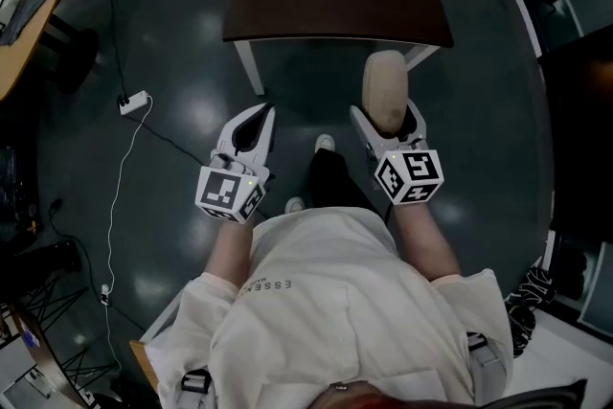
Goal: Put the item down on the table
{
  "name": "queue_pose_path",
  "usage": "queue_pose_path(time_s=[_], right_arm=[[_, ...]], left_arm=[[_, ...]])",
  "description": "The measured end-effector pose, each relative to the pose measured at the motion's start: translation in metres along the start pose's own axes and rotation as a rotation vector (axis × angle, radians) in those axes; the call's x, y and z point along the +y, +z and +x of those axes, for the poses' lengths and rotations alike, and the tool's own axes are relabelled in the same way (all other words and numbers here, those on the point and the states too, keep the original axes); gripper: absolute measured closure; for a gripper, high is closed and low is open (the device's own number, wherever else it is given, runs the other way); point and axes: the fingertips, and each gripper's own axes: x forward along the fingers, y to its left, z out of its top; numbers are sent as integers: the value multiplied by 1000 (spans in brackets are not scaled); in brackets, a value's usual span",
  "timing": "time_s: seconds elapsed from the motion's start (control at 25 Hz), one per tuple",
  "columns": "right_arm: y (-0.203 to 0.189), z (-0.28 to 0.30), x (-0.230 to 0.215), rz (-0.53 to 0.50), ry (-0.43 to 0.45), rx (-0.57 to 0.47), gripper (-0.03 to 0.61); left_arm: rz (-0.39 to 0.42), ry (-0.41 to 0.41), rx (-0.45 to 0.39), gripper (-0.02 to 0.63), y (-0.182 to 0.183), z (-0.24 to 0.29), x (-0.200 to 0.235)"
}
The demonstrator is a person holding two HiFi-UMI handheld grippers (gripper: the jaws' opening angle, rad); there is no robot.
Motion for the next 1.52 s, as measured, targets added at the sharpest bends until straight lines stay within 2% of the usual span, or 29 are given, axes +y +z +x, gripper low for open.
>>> queue_pose_path(time_s=[0.2, 0.32, 0.72, 1.04, 1.24, 1.52], right_arm=[[9, 52, -28, 6, 42, 9, 184], [22, 88, -52, 0, 66, 9, 184], [52, 197, -142, -2, 121, 36, 184], [64, 270, -173, 21, 166, 81, 184], [48, 319, -180, 9, 163, 167, 184], [-14, 389, -188, -72, 133, 351, 184]], left_arm=[[54, 0, 6, 597, 8, 52, 13], [50, 16, -6, 597, 24, 95, 30], [58, 79, 16, 597, 25, 224, 81], [45, 110, 46, 597, 22, 298, 125], [11, 83, 74, 597, 14, 337, 154], [-27, 28, 119, 597, 0, 383, 198]])
